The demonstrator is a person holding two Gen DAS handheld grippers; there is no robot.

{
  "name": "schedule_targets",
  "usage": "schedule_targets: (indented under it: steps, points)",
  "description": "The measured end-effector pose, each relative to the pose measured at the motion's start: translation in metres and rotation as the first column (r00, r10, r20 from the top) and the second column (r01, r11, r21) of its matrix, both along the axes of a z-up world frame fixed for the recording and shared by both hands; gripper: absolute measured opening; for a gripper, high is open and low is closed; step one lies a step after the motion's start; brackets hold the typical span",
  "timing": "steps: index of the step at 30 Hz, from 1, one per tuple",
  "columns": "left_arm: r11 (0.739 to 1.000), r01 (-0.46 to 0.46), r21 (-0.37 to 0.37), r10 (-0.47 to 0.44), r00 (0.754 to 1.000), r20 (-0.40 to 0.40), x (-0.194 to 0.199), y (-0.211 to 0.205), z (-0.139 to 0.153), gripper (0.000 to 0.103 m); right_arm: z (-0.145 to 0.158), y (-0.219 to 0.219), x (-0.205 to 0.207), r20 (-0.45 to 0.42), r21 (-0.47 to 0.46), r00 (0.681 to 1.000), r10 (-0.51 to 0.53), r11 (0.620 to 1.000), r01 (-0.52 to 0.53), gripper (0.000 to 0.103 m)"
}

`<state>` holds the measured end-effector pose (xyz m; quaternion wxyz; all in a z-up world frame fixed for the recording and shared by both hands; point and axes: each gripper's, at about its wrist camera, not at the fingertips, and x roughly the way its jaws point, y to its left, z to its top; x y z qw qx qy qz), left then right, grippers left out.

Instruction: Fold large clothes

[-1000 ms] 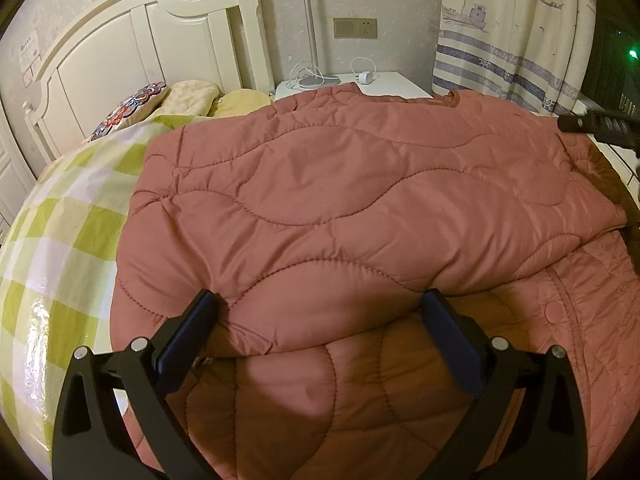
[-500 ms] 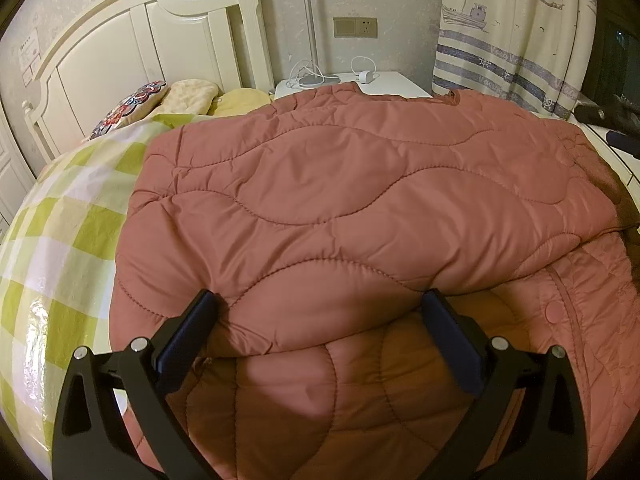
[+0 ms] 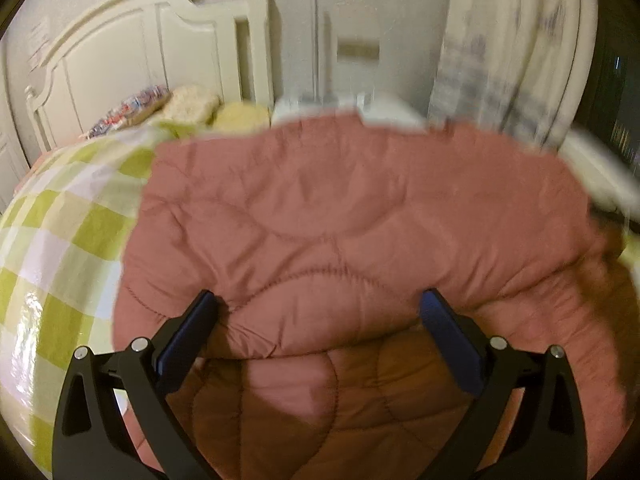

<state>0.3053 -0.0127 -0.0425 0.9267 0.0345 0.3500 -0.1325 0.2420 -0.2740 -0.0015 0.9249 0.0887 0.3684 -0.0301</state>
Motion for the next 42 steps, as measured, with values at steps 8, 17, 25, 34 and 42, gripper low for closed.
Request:
schedule_targets:
  steps: [8,17,25,34,42]
  points:
    - [0.983,0.139,0.120,-0.128,0.987,-0.095,-0.032,-0.045,-0.008,0.101,-0.053,0.060,-0.016,-0.198,-0.199,0.969,0.148,0.962,-0.188,0.098]
    - [0.998,0.022,-0.056,-0.032,0.985,-0.172,-0.020,-0.019,-0.024,0.101,-0.050,0.042,-0.023,-0.219,-0.097,0.967,0.133,0.983,-0.157,0.098]
    - [0.991,-0.126,-0.044,0.118,0.979,-0.164,-0.032,0.016,-0.025,0.101,-0.059,-0.036,-0.075,-0.195,-0.063,0.972,-0.131,0.991,0.121,0.098]
    - [0.998,-0.041,-0.039,0.039,0.999,-0.035,-0.068,-0.019,0.009,0.101,-0.023,0.016,-0.105,-0.047,-0.094,0.999,0.023,0.995,-0.027,0.098]
    - [0.993,0.036,0.116,-0.015,0.984,-0.180,-0.051,-0.072,-0.036,0.101,-0.057,0.064,-0.095,-0.193,-0.172,0.964,0.181,0.961,-0.215,0.098]
